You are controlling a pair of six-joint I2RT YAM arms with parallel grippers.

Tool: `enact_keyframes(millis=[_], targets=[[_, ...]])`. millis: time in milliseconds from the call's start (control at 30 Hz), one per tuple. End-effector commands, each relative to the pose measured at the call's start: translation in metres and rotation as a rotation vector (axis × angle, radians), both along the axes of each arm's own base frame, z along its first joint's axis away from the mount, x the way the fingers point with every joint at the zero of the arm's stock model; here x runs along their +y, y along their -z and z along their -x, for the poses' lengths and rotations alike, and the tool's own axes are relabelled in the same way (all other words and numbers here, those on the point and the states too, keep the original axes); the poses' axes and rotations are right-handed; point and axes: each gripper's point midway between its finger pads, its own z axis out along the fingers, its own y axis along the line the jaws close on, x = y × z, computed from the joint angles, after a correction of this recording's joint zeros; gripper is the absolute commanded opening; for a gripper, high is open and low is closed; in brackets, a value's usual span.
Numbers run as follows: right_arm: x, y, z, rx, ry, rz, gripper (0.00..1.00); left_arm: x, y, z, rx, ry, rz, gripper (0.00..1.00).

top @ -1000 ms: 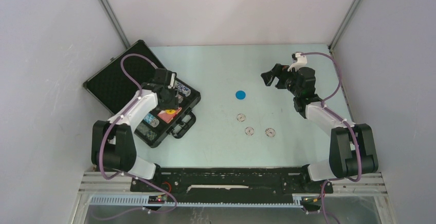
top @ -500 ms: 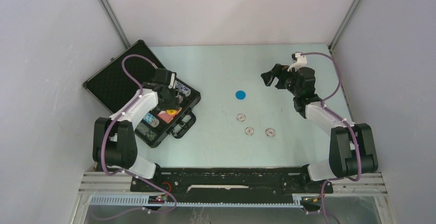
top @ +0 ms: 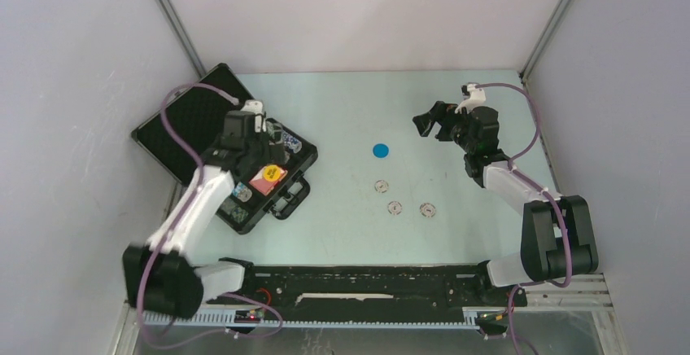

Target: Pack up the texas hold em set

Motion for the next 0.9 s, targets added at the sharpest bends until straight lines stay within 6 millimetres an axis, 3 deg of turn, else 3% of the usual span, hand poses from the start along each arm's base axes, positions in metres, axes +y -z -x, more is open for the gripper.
enact_keyframes(millis=[0, 100, 233, 367, 500, 600, 867], targets=[[0.001, -0.026, -0.011, -0.072, -0.005, -0.023, 1.00, -0.024, -0.095, 0.005, -0.384, 0.041, 0.046, 1.00], [0.001, -0.026, -0.011, -0.071, -0.006, -0.023, 1.00, -0.059, -0.105, 0.008, -0.426, 0.093, 0.066, 1.00], [-0.001, -0.025, -0.011, -0.069, 0.002, -0.018, 1.00, -0.120, -0.094, -0.005, -0.399, 0.193, 0.116, 1.00], [-0.004, -0.025, -0.012, -0.068, 0.010, -0.012, 1.00, -0.189, -0.069, -0.023, -0.295, 0.320, 0.126, 1.00], [-0.012, -0.023, -0.013, -0.058, 0.030, -0.011, 1.00, -0.252, -0.027, -0.041, -0.161, 0.419, 0.088, 1.00], [-0.019, -0.021, -0.013, -0.045, 0.058, -0.009, 1.00, -0.277, -0.005, -0.056, -0.131, 0.424, 0.053, 1.00], [-0.023, -0.021, -0.014, -0.042, 0.074, -0.003, 1.00, -0.313, 0.038, -0.086, -0.031, 0.445, 0.015, 0.97]])
